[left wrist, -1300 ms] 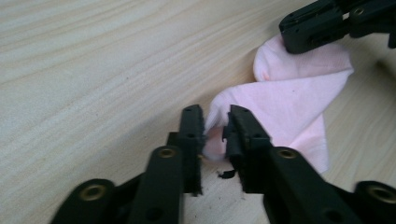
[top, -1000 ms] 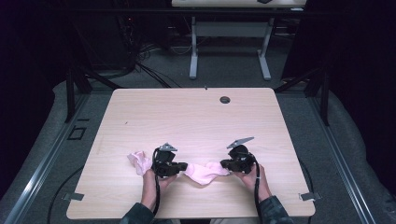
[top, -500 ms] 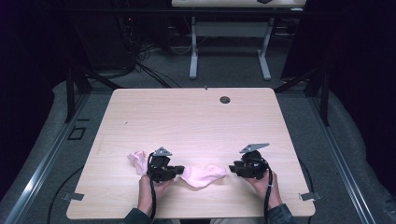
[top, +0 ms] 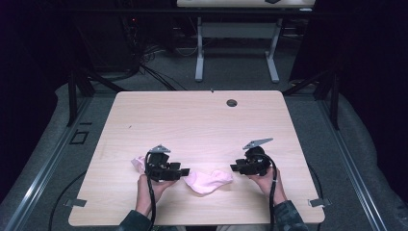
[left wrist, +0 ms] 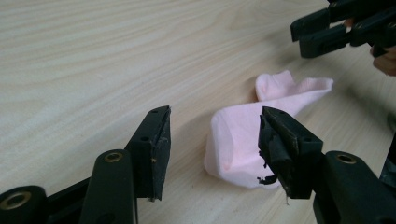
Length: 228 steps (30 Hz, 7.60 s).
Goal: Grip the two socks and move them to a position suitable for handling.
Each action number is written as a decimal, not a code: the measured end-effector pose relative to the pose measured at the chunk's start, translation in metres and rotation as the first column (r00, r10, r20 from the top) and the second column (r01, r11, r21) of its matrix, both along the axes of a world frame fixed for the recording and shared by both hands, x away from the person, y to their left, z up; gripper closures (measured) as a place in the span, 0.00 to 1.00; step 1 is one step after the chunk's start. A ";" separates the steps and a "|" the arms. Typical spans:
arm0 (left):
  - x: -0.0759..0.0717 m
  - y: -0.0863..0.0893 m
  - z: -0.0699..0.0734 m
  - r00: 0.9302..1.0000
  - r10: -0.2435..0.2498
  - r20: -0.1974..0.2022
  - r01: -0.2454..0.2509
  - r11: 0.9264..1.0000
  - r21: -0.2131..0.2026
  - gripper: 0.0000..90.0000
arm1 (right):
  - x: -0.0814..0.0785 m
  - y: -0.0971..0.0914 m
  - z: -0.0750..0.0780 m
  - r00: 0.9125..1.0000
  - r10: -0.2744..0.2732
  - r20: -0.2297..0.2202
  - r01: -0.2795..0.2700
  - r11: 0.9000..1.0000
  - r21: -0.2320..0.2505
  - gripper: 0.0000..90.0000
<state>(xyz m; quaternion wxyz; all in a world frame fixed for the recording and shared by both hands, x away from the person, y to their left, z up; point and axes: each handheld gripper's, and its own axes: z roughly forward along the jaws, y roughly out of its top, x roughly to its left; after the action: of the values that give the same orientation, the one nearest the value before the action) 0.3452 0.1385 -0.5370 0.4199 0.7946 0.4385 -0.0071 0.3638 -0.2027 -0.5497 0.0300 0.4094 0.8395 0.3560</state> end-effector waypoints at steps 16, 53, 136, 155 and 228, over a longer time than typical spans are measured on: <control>0.006 -0.016 -0.017 0.994 -0.061 -0.092 0.071 0.992 0.104 0.62 | -0.033 -0.011 0.004 0.983 0.169 0.078 -0.175 0.981 0.078 0.54; -0.003 -0.008 -0.013 0.999 -0.051 0.003 0.051 0.998 0.021 0.98 | -0.044 0.014 -0.015 0.947 0.274 0.167 -0.276 0.961 -0.011 0.91; 0.010 -0.029 -0.020 0.997 0.046 0.058 -0.051 0.995 0.086 0.66 | -0.025 -0.019 0.002 0.996 -0.084 0.027 0.086 0.993 -0.076 0.66; -0.004 -0.030 -0.030 0.999 -0.044 0.006 0.043 0.995 0.093 0.99 | -0.026 -0.002 -0.015 0.999 -0.022 0.042 0.026 0.996 -0.088 0.94; 0.051 -0.063 -0.009 0.998 0.019 -0.058 -0.017 0.999 0.040 0.81 | -0.025 -0.025 0.008 0.998 -0.033 0.052 0.033 0.999 0.002 0.60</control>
<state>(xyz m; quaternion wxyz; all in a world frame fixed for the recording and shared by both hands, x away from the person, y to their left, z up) 0.3957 0.0757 -0.5462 0.3909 0.7983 0.4578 -0.0178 0.3393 -0.2281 -0.5414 0.0574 0.4136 0.8314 0.3667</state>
